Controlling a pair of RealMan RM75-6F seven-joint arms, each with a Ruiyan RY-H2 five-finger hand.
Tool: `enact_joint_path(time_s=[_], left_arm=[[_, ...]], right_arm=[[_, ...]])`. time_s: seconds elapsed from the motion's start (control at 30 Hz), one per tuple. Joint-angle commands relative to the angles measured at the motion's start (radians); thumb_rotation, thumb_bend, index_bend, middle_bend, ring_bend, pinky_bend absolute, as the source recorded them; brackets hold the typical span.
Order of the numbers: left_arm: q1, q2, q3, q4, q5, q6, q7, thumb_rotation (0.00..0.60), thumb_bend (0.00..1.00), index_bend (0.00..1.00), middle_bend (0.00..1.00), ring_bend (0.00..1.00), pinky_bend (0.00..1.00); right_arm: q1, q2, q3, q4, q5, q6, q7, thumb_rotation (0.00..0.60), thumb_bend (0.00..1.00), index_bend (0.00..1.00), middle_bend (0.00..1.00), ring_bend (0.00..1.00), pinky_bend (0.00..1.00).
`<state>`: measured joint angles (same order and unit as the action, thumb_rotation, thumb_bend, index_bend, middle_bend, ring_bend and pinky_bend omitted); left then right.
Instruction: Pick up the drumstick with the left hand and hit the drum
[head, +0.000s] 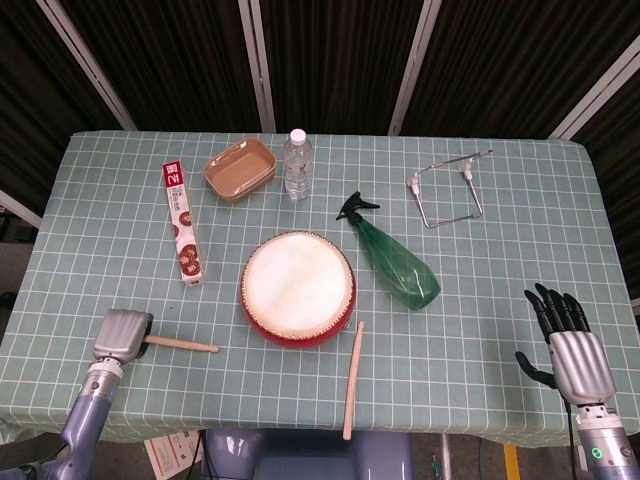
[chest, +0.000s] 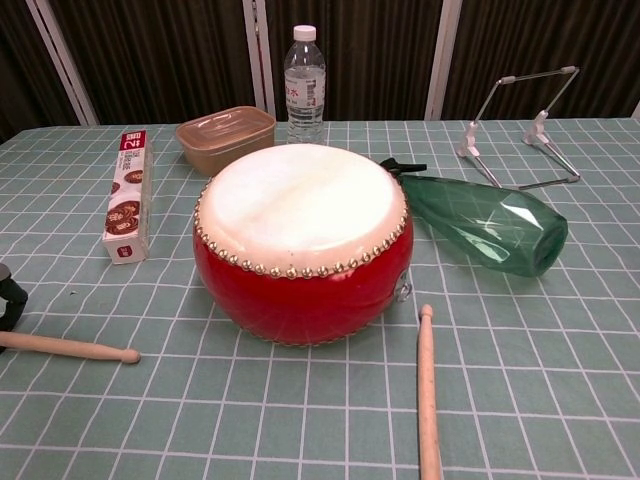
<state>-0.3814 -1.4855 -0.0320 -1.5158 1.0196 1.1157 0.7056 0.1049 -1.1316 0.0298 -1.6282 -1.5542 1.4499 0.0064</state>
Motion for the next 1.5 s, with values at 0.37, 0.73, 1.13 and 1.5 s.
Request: enact_joint_path(time_s=[0.37, 0.73, 1.13, 1.5], left_arm=[[-0.004, 0.044, 0.002, -0.041, 0.011, 0.010, -0.031, 0.600, 0.40, 0.48, 1.00, 1.00, 1.00], [-0.013, 0.048, 0.016, -0.038, -0.012, 0.003, -0.005, 0.600, 0.27, 0.36, 0.99, 1.00, 1.00], [-0.014, 0.053, 0.020, -0.037, -0.006, 0.027, -0.002, 0.600, 0.24, 0.36, 0.96, 1.00, 1.00], [-0.016, 0.038, 0.024, -0.019, -0.025, 0.028, 0.008, 0.600, 0.31, 0.46, 0.97, 1.00, 1.00]], right_arm=[[0.000, 0.001, -0.001, -0.004, 0.002, -0.004, -0.002, 0.600, 0.31, 0.00, 0.00, 0.00, 0.00], [0.000, 0.003, 0.000, -0.006, 0.005, -0.004, 0.000, 0.600, 0.31, 0.00, 0.00, 0.00, 0.00], [-0.001, 0.003, -0.002, -0.009, 0.006, -0.005, -0.001, 0.600, 0.31, 0.00, 0.00, 0.00, 0.00], [0.001, 0.005, 0.000, -0.014, 0.011, -0.010, 0.002, 0.600, 0.31, 0.00, 0.00, 0.00, 0.00]])
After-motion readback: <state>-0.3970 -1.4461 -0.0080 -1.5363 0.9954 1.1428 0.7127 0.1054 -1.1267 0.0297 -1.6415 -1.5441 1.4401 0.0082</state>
